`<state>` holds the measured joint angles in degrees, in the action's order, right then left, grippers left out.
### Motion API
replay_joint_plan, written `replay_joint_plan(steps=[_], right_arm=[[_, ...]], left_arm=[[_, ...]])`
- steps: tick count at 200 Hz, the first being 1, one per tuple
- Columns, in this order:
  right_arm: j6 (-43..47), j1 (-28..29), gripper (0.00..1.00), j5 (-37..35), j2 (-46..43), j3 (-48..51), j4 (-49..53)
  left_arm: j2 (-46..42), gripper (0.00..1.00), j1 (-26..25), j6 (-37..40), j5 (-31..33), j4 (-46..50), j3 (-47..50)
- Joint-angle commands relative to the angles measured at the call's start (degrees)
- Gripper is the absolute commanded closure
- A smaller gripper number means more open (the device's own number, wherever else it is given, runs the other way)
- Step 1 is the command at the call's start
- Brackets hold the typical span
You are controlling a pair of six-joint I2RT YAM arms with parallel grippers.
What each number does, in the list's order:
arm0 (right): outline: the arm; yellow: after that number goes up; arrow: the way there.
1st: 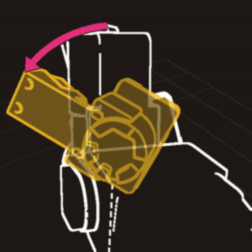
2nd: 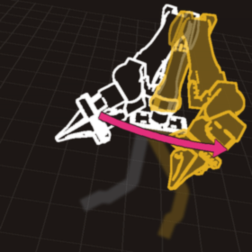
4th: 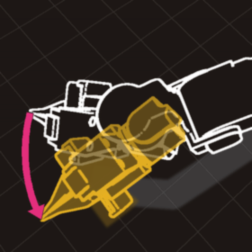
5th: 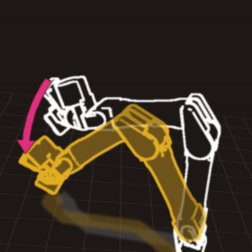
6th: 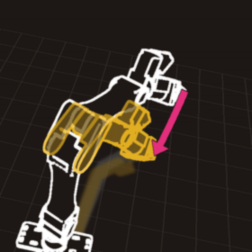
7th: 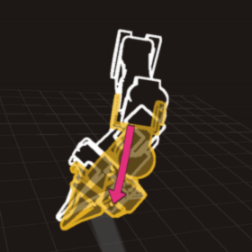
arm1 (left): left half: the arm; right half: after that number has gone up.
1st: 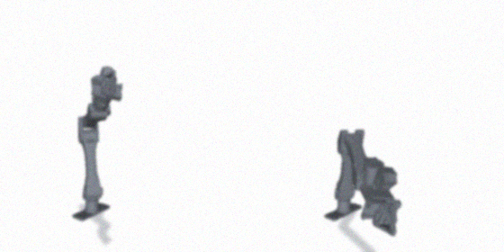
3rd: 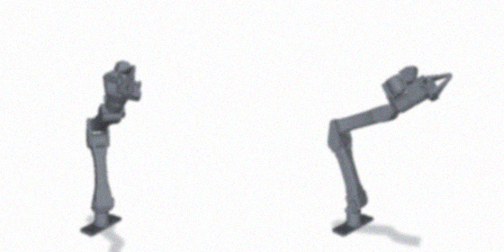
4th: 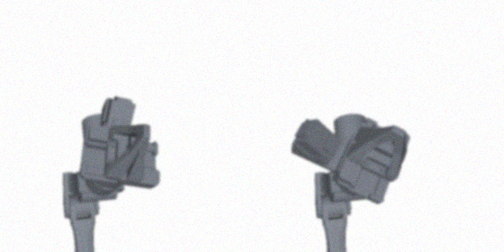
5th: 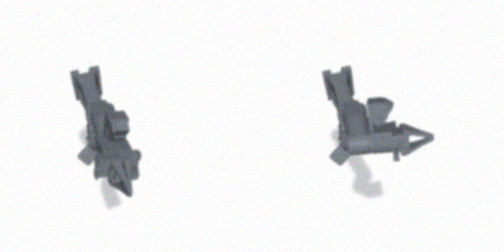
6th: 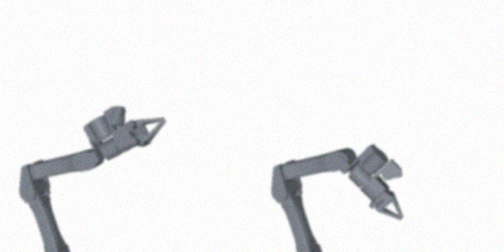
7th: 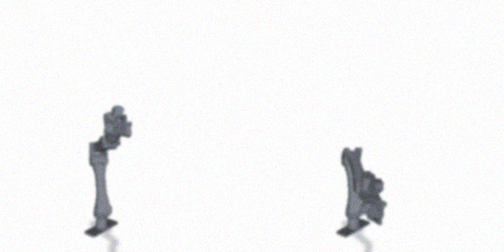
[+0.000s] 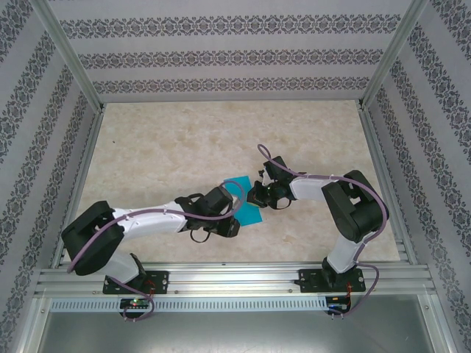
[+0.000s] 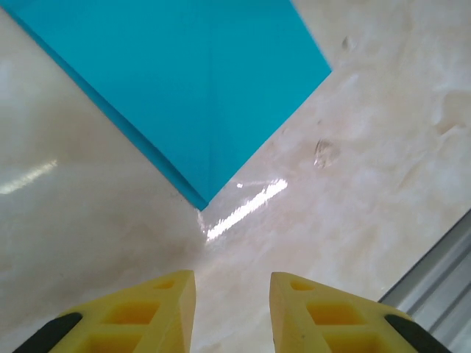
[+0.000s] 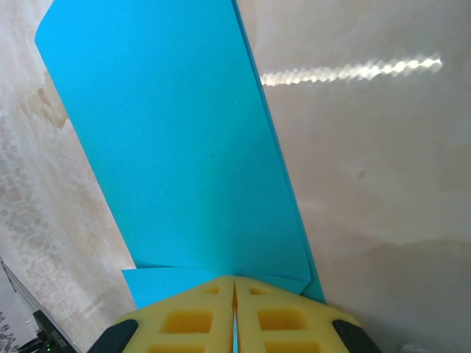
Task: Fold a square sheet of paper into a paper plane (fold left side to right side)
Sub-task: Fold the triangle a second time at the center of the table.
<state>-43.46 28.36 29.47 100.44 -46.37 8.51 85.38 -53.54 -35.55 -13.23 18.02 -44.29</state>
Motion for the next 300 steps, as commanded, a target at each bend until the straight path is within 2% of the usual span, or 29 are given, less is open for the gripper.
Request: replay_joint_plan(steps=[1, 29, 105, 218, 257, 300], right_arm=[[-0.37, -1.03, 0.9, -5.39, -0.2, 1.64, 0.19], [-0.71, -0.98, 0.9, -4.36, -0.16, 2.03, -0.87], [-0.83, -0.94, 0.91, -2.72, -0.68, 2.16, -2.01], [-0.58, -0.08, 0.9, 0.65, -10.0, 3.7, 1.62], [-5.67, 2.89, 0.9, 3.51, -8.81, 7.92, -5.05], [-7.94, 5.19, 0.91, 3.44, -7.15, 8.69, -8.6]], left_arm=[[-0.87, 0.66, 1.21, -2.3, -2.75, -3.06, -1.16], [2.38, 0.66, 1.16, -3.83, -5.2, -8.76, -2.28], [9.29, 0.66, 2.41, -6.56, -4.28, -15.5, 0.12], [12.2, 0.67, 2.4, -6.76, -3.5, -13.46, 1.41], [11.91, 0.67, 2.42, -6.69, -3.08, -12.9, 1.88], [11.83, 0.68, 2.39, -6.68, -2.83, -12.79, 2.23]])
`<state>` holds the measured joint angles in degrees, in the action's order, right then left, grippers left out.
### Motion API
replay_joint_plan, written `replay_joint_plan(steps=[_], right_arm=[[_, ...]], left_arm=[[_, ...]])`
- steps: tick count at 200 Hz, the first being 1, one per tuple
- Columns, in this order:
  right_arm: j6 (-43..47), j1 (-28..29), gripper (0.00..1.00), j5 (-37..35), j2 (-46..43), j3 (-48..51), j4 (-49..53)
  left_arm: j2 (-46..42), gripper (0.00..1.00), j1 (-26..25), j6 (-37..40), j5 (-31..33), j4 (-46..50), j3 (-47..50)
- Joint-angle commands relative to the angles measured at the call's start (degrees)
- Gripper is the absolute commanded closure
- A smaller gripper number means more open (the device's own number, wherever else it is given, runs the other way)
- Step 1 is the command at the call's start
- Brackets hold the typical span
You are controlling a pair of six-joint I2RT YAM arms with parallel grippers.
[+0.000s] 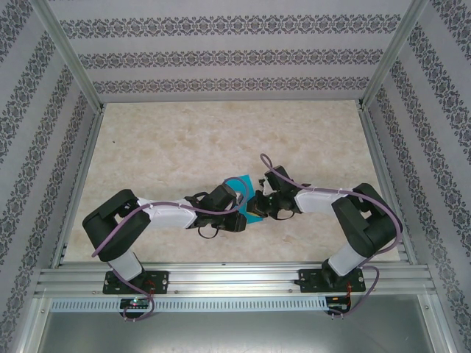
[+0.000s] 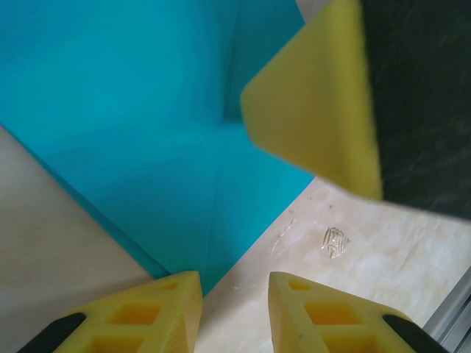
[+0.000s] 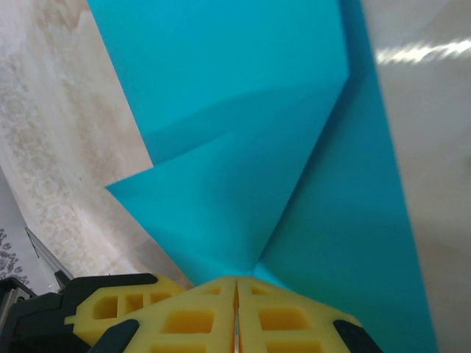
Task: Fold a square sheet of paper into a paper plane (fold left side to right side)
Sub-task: Fold the triangle a second time at the center of the table.
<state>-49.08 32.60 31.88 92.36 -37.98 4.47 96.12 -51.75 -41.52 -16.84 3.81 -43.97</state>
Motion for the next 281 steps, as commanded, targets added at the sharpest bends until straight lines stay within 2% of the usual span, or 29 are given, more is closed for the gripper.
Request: replay_joint_plan(steps=[1, 85, 171, 281], right_arm=[[-2.38, 1.01, 0.91, 1.02, 0.96, 0.28, -4.56], [-1.78, 2.34, 0.91, -1.46, 5.05, -1.48, -2.75], [4.62, 2.2, 0.91, -9.81, 6.34, -8.5, 9.5], [8.5, -2.9, 0.9, -11.97, 6.33, -10.86, 12.48]], left_arm=[[1.09, 0.68, 0.6, -0.74, 0.81, 1.44, 1.97], [1.35, 0.68, 0.64, -0.74, 1.44, 2.06, 1.82], [2.98, 0.69, 0.62, -0.86, 1.71, 2.6, 2.21], [3.46, 0.7, 0.59, -0.42, 1.55, 3.07, 1.77]])
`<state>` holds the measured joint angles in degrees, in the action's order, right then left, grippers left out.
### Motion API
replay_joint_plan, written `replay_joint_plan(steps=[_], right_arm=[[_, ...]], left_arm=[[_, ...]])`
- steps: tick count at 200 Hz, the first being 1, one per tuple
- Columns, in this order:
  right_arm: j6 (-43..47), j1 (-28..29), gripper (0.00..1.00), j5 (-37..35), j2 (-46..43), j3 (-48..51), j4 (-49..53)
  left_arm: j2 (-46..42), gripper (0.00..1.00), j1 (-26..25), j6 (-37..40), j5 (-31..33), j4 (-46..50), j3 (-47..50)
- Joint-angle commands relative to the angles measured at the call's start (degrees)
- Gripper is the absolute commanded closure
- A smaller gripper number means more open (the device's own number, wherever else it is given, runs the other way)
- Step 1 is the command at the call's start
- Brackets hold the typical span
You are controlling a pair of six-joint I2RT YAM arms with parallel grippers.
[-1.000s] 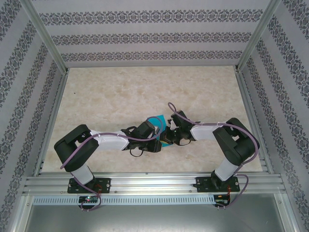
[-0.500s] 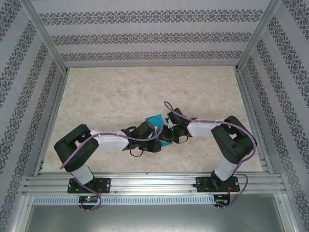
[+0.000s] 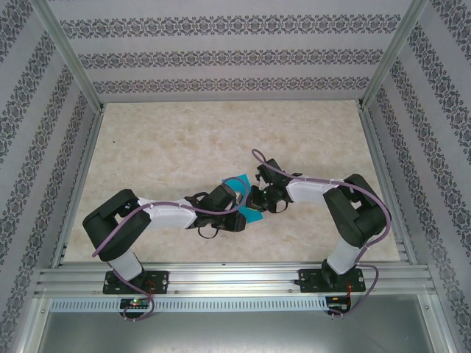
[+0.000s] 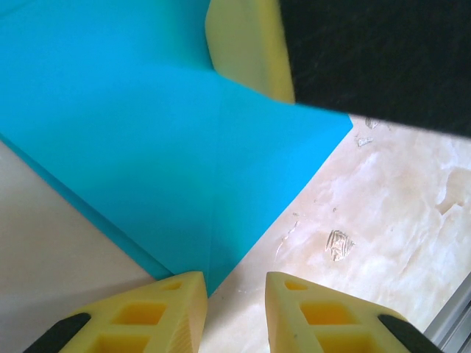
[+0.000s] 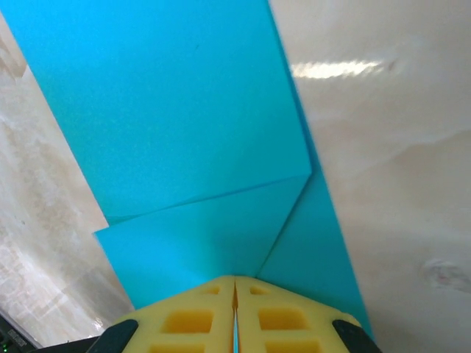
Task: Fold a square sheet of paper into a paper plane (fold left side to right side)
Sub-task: Fold the triangle a second time at the center of the table.
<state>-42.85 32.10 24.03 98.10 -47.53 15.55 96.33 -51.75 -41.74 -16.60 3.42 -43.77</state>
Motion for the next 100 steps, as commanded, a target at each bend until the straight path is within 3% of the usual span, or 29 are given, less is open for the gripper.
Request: replay_joint_plan(steps=[1, 60, 100], right_arm=[[2.35, -2.48, 0.9, -4.15, 0.59, -1.37, 1.41], [5.3, -7.53, 0.9, -3.76, 1.75, -4.16, 2.74], [6.78, -9.02, 0.88, -3.95, -3.45, -2.59, 2.76]], left_arm=[[3.25, 0.7, 0.64, -0.2, 1.31, 3.49, 1.58], [2.69, 0.7, 0.57, -0.21, 1.05, 3.2, 1.87], [-1.16, 0.65, 0.66, 0.55, 1.05, 3.87, 0.96]])
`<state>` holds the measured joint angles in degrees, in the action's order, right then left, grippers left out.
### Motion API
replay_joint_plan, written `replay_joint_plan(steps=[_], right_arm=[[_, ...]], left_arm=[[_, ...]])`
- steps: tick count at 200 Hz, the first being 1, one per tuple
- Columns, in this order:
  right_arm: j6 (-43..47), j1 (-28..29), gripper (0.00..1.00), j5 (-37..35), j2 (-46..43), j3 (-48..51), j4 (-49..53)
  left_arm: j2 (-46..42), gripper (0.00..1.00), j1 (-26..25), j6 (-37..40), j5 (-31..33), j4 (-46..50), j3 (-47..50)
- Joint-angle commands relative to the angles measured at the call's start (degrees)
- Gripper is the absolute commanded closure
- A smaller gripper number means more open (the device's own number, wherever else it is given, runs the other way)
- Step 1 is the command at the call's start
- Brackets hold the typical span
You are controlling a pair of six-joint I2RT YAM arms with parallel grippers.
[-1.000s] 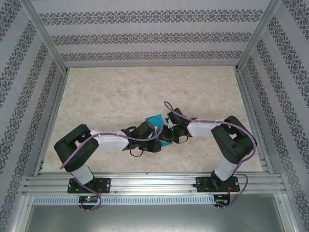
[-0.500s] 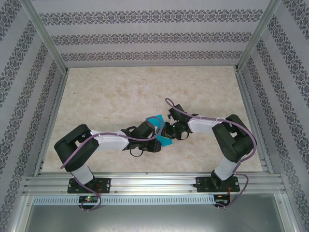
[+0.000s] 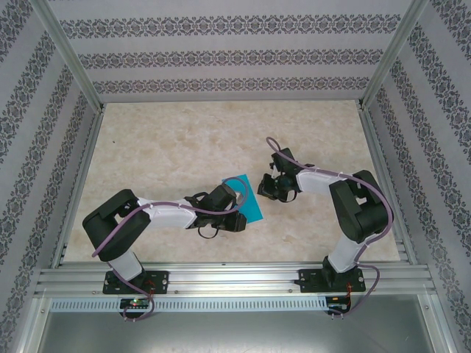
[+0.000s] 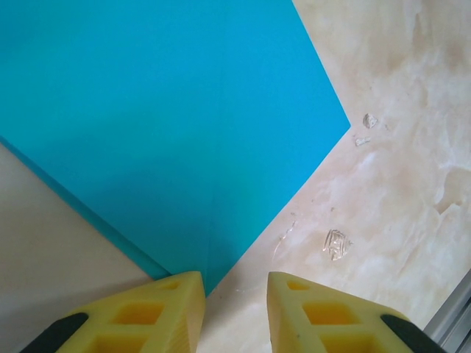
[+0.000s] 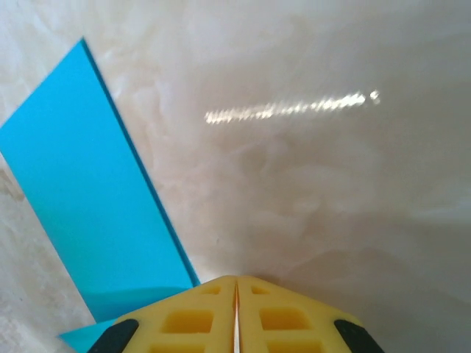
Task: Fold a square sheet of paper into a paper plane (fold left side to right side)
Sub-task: Fold the triangle a second time at the center of the table, then turn over the paper at the center of the table.
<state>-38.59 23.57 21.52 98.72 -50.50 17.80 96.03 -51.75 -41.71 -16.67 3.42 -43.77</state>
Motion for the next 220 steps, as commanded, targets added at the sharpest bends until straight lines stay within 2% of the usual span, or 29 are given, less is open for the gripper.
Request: replay_joint_plan(steps=[1, 31, 60, 79, 106, 134, 176, 198, 220], right_arm=[[2.54, -0.52, 0.88, -1.46, -4.19, 0.48, 0.49], [3.9, -1.71, 0.8, -0.89, -9.58, 5.0, -1.13], [4.18, -3.21, 0.69, -0.54, -16.37, 10.51, -4.05], [4.52, -4.03, 0.6, -1.04, -21.64, 13.6, -5.51], [4.96, -4.95, 0.44, -0.8, -28.4, 17.31, -7.43], [4.6, -5.69, 0.26, 0.88, -33.48, 20.76, -9.8], [1.8, -5.89, 0.03, 4.87, -36.07, 24.84, -14.34], [1.11, -5.91, 0.02, 6.25, -36.65, 26.15, -15.77], [-0.7, -5.9, 0.02, 7.99, -36.37, 27.67, -19.03]], left_arm=[[-1.02, 0.65, 0.67, 0.6, 1.11, 4.01, 0.83], [-6.36, 0.57, 1.76, 2.11, 0.53, 6.82, -2.14], [-11.69, 0.49, 5.06, 2.72, -0.48, 8.25, -2.68], [-13.28, 0.43, 7.57, 3.04, -1.16, 8.28, -2.25], [-11.51, 0.41, 9.62, 3.21, -3.48, 5.47, -2.36], [-5.88, 0.41, 10.0, 4.25, -4.86, 4.19, -5.59], [2.59, 0.42, 10.35, 4.98, -4.98, 4.4, -11.16], [5.37, 0.47, 10.37, 5.15, -5.66, 4.46, -13.21], [5.76, 0.58, 10.35, 5.5, -4.22, 5.49, -13.45]])
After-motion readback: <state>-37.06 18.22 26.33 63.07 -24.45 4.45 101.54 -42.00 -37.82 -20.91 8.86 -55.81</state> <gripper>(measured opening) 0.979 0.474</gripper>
